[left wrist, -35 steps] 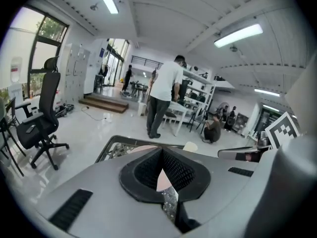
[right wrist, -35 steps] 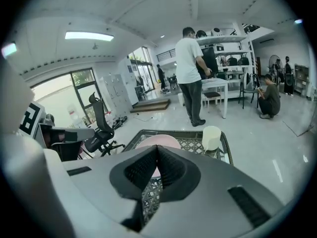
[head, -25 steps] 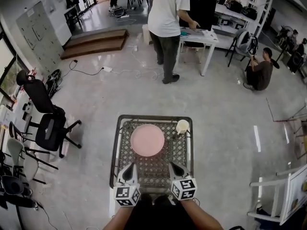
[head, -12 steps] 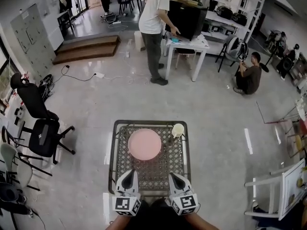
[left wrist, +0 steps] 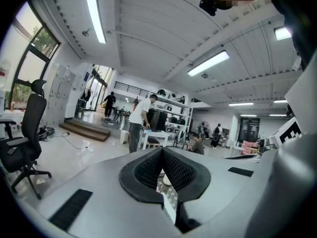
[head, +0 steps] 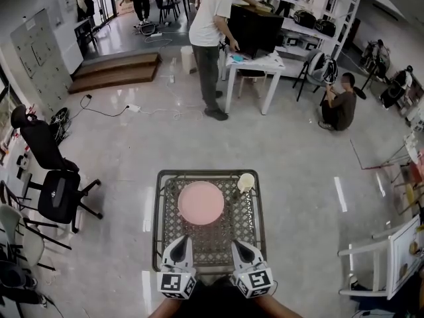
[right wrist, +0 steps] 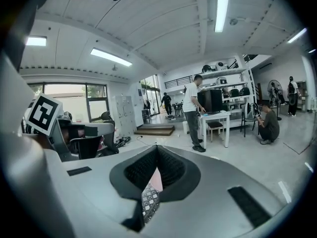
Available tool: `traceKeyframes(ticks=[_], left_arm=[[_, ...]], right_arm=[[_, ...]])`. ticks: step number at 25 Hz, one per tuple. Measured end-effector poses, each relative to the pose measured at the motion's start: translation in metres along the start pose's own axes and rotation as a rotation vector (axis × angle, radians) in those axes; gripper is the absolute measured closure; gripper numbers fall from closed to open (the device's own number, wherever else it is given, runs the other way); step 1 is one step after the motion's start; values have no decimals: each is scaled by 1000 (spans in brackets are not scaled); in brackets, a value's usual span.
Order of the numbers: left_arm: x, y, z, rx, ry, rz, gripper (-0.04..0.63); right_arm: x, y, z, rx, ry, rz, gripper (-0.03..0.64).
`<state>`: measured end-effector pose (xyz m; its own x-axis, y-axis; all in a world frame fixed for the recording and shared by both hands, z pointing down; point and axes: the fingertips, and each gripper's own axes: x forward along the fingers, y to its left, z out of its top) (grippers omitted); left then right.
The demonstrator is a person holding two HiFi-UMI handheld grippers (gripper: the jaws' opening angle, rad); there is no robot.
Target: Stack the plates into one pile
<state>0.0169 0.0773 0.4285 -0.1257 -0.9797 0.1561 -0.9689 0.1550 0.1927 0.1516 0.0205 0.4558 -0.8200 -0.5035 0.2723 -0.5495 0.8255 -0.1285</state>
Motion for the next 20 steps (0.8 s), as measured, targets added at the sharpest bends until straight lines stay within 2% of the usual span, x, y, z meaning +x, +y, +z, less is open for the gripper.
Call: traceKeyframes(ticks=[20], left_arm=[[0,12,-3,-26,15,-8,580]], right_arm=[[8,11,-1,-11,13,-10,608]])
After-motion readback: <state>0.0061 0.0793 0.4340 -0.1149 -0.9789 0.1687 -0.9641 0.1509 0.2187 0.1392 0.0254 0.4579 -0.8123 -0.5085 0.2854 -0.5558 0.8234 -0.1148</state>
